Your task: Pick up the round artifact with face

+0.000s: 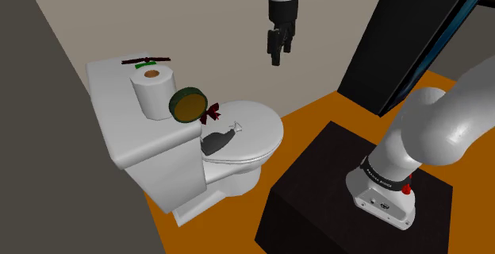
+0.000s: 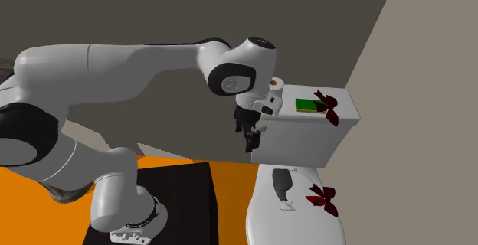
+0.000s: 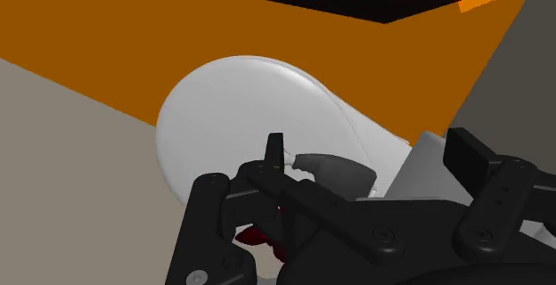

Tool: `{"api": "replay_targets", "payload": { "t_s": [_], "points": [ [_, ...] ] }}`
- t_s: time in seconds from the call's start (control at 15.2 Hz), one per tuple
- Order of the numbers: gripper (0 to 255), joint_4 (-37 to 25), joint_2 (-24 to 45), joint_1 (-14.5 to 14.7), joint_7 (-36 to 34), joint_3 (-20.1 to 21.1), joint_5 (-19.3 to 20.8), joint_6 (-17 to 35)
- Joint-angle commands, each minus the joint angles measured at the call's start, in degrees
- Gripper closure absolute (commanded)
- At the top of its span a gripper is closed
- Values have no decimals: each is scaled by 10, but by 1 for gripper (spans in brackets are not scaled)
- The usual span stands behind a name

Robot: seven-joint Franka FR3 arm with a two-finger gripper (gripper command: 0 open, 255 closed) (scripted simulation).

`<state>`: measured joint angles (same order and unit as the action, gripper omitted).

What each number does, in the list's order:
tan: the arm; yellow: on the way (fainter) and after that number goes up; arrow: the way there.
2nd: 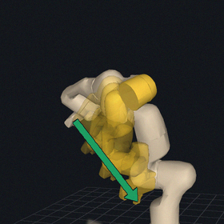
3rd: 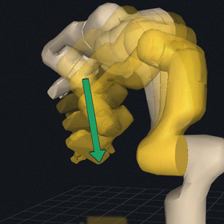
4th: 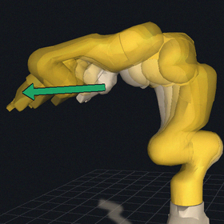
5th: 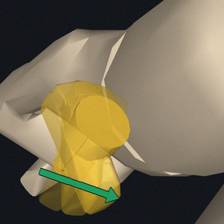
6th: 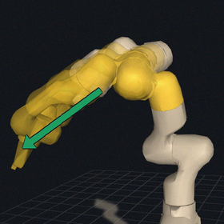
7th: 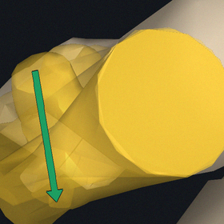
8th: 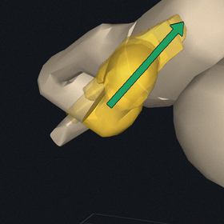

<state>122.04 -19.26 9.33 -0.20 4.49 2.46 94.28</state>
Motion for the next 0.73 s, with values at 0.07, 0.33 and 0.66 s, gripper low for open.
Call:
{"api": "replay_targets", "payload": {
  "t_s": [0.07, 0.33, 0.66],
  "points": [
    [0, -47, 50, 19, 11, 22, 5, 6],
    [0, -111, 116, 41, 27, 48, 18, 11],
    [0, -194, 198, 70, 44, 81, 43, 10]
  ]
}}
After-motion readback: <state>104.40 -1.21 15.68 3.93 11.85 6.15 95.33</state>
